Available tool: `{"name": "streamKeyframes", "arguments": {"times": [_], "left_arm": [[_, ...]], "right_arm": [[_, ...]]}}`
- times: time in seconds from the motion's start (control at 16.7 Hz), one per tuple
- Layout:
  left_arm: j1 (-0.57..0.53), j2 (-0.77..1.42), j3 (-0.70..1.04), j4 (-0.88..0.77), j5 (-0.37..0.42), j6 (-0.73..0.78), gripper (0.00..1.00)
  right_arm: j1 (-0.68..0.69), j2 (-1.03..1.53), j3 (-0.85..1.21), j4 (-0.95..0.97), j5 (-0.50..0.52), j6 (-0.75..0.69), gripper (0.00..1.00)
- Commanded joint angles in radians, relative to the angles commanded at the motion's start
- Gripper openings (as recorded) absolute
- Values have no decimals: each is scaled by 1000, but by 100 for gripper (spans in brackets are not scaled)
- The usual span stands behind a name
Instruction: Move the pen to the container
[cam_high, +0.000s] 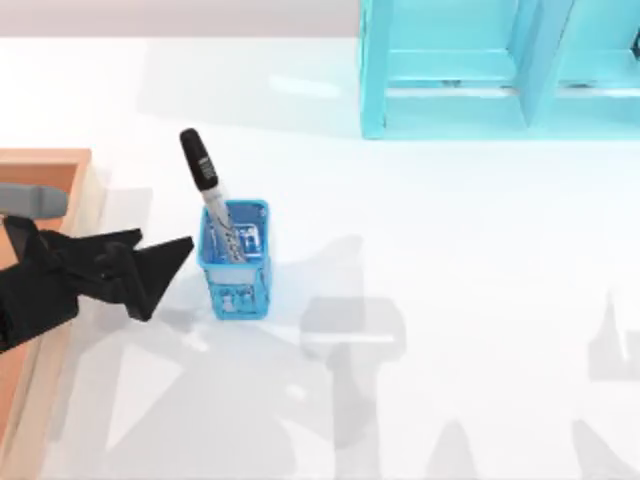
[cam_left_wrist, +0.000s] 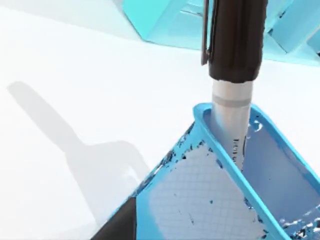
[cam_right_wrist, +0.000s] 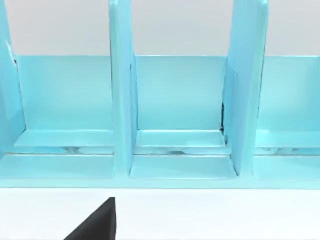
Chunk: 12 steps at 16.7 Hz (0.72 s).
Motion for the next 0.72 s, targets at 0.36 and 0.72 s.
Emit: {"name": "streamKeyframes", "arguments": {"times": [0.36,0.72], "left_arm": [[-147,158,123,69,-135,-67,100],[-231,353,254,152,-213,-102,100]], "right_arm": [[0,0,0,0,0,0,100],[0,0,0,0,0,0,100]]}}
